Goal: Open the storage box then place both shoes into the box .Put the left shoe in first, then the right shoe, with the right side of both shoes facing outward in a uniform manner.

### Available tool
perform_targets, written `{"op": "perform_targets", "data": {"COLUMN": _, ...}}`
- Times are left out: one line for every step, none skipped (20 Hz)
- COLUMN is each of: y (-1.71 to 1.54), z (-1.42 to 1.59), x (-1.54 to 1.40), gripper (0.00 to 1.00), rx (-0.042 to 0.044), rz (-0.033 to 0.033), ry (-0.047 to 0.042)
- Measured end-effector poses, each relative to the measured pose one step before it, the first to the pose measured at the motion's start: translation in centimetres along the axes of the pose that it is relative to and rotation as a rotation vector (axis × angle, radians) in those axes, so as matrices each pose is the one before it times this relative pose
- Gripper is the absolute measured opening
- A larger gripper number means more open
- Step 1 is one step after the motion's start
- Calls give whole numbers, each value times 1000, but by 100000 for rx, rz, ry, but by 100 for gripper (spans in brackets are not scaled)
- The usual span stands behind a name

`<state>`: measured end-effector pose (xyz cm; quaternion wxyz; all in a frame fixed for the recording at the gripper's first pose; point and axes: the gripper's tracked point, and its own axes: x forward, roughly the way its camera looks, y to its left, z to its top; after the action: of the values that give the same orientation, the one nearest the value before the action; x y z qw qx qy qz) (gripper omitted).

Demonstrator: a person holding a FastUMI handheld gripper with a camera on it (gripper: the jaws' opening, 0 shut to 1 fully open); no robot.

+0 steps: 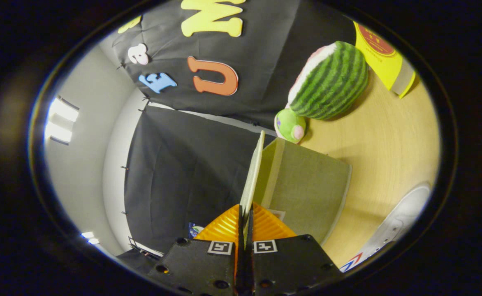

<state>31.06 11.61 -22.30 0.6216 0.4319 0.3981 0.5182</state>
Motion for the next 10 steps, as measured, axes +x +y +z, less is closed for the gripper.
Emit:
{"op": "perform_targets", "data": {"y": 1188, "z": 173, "x": 314, "gripper": 5, "rx": -612, "rz": 793, "ry": -595}}
{"op": "perform_targets", "data": {"y": 1211, "z": 18, "x": 291, "gripper": 5, "rx": -701, "rz": 996, "ry": -289}}
{"op": "perform_targets", "data": {"y": 1338, "z": 26, "x": 448, "gripper": 5, "rx": -804, "rz": 1139, "ry": -292}}
{"op": "perform_targets", "data": {"y": 1173, "z": -191, "x": 651, "gripper": 5, "rx": -1278, "rz": 775, "ry": 388}}
{"op": "perform_targets", "data": {"y": 923, "z": -112, "x": 714, "gripper": 5, "rx": -1091, "rz": -160, "ry": -65}}
{"op": "perform_targets", "data": {"y": 751, "z": -139, "x": 709, "gripper": 5, "rx": -563, "rz": -542, "ry": 16}}
{"op": "perform_targets", "data": {"y": 690, "z": 82, "x": 899, "gripper": 5, "rx": 226, "rz": -601, "ry": -518}}
{"op": "perform_targets", "data": {"y": 891, "z": -107, "x": 868, "gripper": 5, "rx": 44, "rz": 214, "ry": -139}}
{"op": "perform_targets", "data": {"y": 619, "z": 23, "x": 1071, "gripper": 5, "rx": 96, "rz": -261, "ry": -730}}
{"op": "perform_targets", "data": {"y": 683, "z": -226, "x": 1019, "gripper": 5, "rx": -245, "rz": 118, "ry": 130}}
